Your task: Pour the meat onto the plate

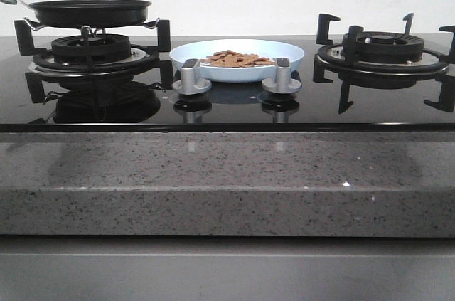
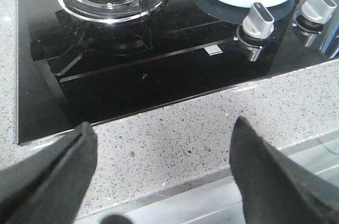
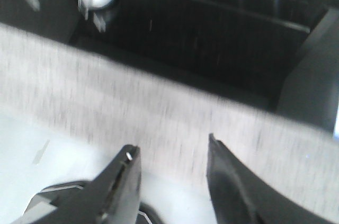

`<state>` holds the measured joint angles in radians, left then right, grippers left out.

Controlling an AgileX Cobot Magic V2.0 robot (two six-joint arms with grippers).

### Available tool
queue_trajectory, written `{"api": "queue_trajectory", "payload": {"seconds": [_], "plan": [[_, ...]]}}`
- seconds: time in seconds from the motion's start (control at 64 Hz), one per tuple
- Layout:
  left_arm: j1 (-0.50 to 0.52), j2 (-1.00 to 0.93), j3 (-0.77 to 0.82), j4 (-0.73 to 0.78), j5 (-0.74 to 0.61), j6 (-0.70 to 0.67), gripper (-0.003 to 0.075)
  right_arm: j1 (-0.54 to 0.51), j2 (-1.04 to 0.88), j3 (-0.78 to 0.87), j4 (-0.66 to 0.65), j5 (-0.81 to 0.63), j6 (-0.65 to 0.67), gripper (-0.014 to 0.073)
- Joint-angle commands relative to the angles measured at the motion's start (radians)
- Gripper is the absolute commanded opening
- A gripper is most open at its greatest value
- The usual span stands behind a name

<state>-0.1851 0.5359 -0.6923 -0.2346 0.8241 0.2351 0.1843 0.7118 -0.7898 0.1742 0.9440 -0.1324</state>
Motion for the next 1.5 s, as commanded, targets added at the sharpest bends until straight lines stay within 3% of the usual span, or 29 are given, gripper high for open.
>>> {"api": "queue_trajectory", "payload": {"seconds": [0.0,0.234,0.312,0.391,0.672,0.938,1.391,1.484], "plan": [[-0.009,0.004,-0.025,-0.014,-0.063,-0.009,0.0512,-0.008,-0.084,0.029,0.027,-0.032,0.004,0.0328],[-0.009,0.004,-0.025,-0.014,-0.08,-0.009,0.0511,-0.008,-0.239,0.123,0.054,0.043,0.005,0.0328],[-0.009,0.004,-0.025,-0.014,-0.089,-0.011,0.0477,-0.008,-0.279,0.137,0.054,0.063,0.005,0.0321],[-0.009,0.004,-0.025,-0.014,-0.094,-0.013,0.0395,-0.008,-0.305,0.14,0.053,0.078,0.005,0.026],[-0.009,0.004,-0.025,-0.028,-0.094,-0.013,-0.002,-0.008,-0.317,0.141,0.053,0.082,0.005,-0.0069],[-0.009,0.004,-0.025,-0.105,-0.121,-0.013,-0.002,-0.008,-0.317,0.141,0.054,0.085,0.005,-0.0069],[-0.009,0.004,-0.025,-0.105,-0.121,-0.013,-0.002,-0.008,-0.317,0.141,0.054,0.085,0.005,-0.0069],[-0.009,-0.013,-0.008,-0.042,-0.187,-0.012,-0.002,-0.008,-0.317,0.141,0.054,0.085,0.005,-0.0069]]}}
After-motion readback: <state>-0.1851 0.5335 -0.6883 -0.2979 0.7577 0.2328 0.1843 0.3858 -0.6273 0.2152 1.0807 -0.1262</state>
